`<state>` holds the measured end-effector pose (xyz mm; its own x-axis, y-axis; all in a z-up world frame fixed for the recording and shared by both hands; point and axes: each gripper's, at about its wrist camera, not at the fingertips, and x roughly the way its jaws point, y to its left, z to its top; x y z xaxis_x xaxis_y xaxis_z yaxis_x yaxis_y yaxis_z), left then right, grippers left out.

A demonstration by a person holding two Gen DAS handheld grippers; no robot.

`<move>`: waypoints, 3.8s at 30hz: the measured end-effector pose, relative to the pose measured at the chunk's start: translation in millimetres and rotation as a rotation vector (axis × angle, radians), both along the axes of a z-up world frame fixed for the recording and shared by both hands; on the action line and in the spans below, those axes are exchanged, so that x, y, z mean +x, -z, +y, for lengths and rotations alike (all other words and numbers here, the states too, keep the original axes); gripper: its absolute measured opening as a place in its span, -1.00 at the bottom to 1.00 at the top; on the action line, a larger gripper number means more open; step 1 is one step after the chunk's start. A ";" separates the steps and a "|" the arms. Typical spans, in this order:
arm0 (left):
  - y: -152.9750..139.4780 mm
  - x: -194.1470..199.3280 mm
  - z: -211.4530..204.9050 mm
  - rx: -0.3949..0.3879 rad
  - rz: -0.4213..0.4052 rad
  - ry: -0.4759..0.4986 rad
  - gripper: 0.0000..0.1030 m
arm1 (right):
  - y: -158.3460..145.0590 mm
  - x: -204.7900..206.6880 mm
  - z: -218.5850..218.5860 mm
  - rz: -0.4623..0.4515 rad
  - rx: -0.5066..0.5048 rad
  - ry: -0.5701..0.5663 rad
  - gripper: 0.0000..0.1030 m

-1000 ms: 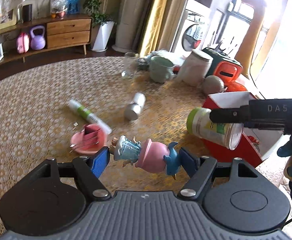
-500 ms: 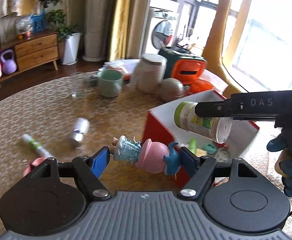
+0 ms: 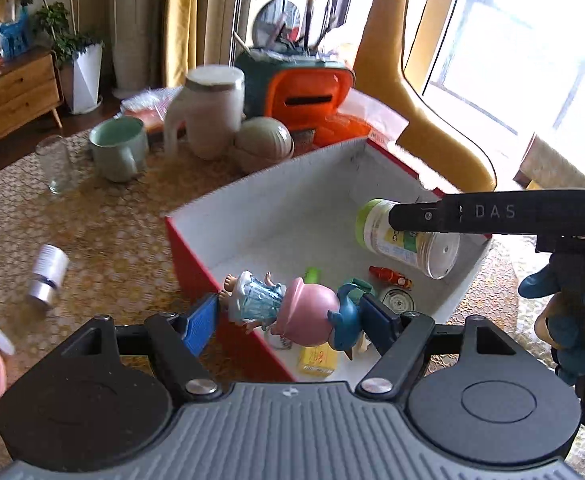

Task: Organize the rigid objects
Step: 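Carry the vitamin jar and pink toy figure into the red box and release both, then withdraw both open tools from the red box toward the remaining items, then grasp the white pill bottle with the right tool while the left tool grasps the pink binder clip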

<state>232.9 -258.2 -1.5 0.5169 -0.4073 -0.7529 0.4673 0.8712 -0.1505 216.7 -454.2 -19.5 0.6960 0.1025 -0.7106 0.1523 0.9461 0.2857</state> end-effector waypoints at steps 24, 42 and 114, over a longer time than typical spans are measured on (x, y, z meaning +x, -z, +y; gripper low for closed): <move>57.9 32.5 -92.0 0.117 0.083 0.101 0.45 | 62.3 29.4 -34.0 0.124 -0.052 0.009 -0.21; 21.8 1.9 -45.6 0.023 0.040 0.076 0.45 | 18.3 0.4 -8.2 0.040 -0.046 -0.047 0.09; 52.8 -25.9 307.2 -0.096 -0.065 -0.434 0.99 | 18.5 71.0 279.9 0.031 -0.112 -0.349 1.00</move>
